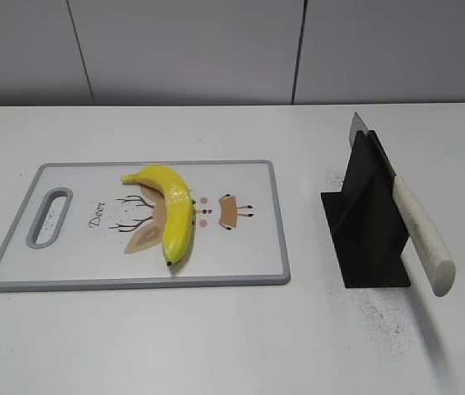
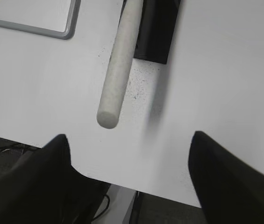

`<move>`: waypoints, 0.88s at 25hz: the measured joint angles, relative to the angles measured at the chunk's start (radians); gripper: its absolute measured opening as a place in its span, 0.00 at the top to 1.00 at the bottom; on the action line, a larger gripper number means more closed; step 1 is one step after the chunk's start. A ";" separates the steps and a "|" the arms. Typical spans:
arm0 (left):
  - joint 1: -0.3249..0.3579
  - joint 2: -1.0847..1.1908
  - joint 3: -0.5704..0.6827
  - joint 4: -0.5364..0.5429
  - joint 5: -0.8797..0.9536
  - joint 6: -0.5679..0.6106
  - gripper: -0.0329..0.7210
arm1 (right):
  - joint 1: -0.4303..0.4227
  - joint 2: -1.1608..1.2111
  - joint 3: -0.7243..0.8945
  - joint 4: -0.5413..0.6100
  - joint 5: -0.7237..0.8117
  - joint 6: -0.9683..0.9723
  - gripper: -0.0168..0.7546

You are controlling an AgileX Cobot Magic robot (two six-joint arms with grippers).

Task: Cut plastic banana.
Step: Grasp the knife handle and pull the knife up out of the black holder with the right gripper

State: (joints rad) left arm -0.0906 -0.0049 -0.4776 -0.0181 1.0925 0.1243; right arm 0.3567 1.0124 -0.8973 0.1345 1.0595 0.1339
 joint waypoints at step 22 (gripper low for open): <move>0.000 0.000 0.000 0.000 0.000 0.000 0.21 | 0.000 0.553 -0.122 0.046 -0.098 0.004 0.44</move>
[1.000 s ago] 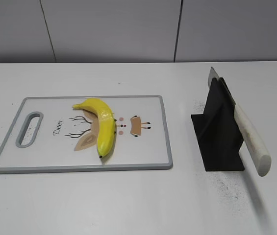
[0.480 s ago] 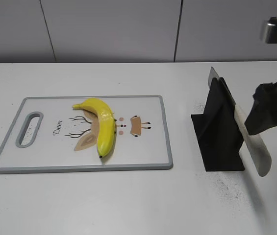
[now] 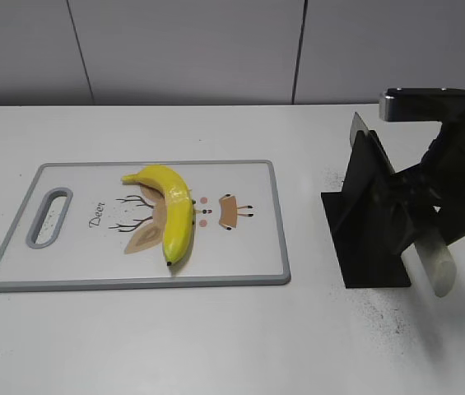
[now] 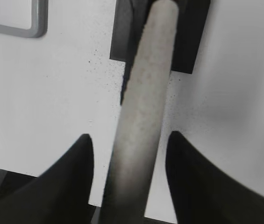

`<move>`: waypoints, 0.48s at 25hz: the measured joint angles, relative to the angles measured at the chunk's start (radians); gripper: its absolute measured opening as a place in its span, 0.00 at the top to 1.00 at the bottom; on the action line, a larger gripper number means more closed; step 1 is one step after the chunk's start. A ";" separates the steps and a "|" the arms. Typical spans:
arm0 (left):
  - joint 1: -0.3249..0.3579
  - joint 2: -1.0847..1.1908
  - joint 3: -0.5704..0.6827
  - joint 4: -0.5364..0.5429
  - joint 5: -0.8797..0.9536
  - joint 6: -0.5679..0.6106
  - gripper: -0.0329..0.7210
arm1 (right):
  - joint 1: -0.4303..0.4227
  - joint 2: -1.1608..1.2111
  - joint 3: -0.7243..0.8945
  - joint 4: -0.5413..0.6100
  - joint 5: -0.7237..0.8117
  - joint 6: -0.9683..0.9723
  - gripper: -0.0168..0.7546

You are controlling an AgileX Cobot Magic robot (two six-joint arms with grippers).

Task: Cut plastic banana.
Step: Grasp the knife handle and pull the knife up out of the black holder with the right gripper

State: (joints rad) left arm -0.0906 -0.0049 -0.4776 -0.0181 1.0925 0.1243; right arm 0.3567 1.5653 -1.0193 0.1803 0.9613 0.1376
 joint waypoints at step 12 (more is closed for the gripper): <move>0.000 0.000 0.000 0.000 0.000 0.000 0.21 | 0.000 -0.006 -0.002 0.004 0.001 0.044 0.75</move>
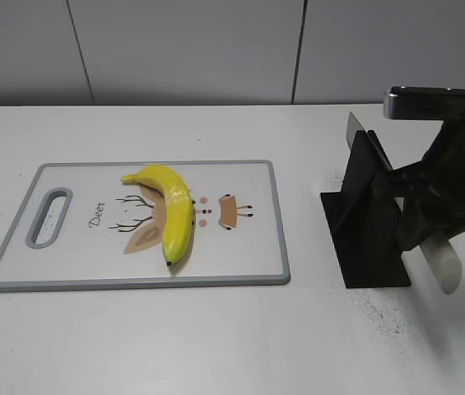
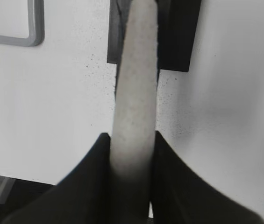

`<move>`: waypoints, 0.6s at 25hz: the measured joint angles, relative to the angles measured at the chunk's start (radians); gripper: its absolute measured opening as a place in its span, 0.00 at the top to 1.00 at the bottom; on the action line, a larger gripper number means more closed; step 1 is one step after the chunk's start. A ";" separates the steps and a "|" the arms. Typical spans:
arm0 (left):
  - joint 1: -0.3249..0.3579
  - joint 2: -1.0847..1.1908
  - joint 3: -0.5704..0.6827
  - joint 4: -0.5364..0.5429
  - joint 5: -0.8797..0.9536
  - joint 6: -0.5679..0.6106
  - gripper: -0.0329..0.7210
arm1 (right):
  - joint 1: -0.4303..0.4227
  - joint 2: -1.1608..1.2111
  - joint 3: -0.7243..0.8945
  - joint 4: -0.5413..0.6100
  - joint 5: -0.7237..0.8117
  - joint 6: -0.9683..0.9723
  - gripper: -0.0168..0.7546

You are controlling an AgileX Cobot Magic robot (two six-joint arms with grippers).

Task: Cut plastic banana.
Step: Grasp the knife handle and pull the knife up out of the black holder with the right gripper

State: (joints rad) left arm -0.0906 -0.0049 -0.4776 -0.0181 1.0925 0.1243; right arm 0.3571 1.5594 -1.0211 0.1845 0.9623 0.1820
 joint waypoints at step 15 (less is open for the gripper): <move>0.000 0.000 0.000 0.000 0.000 0.000 0.29 | 0.000 -0.166 -0.076 -0.051 0.029 0.066 0.76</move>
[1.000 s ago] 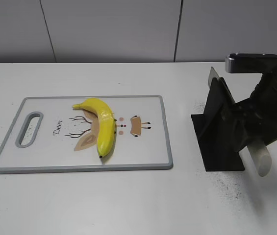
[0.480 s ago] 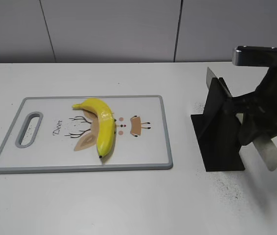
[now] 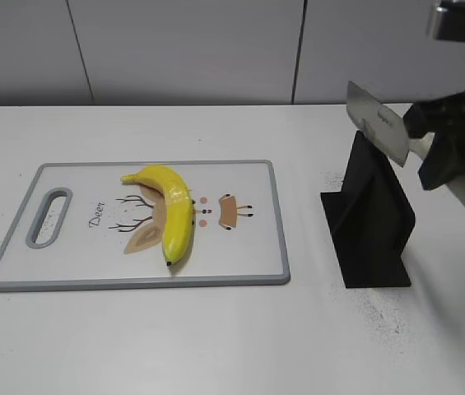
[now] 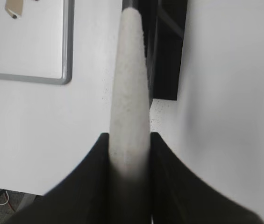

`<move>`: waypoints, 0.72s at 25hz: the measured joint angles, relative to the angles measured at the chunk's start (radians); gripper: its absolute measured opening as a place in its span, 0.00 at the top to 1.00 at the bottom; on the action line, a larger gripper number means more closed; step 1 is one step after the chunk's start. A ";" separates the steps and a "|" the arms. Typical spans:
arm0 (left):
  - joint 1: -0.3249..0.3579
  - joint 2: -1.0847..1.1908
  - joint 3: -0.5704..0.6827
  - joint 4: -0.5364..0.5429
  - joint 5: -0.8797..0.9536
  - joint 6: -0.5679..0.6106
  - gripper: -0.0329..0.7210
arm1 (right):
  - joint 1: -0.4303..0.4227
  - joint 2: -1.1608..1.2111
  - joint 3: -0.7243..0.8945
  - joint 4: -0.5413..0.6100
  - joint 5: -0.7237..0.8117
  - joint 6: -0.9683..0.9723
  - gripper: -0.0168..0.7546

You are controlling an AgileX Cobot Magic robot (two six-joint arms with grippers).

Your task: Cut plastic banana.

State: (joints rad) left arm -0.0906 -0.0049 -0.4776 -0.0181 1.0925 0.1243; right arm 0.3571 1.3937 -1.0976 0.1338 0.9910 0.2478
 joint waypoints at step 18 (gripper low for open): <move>0.000 0.151 -0.073 -0.003 -0.062 0.051 0.21 | 0.001 -0.036 -0.223 -0.015 0.006 -0.211 0.76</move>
State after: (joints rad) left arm -0.0906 0.1459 -0.5508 -0.0210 1.0303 0.1751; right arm 0.3579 1.3578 -1.3201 0.1190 0.9968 0.0369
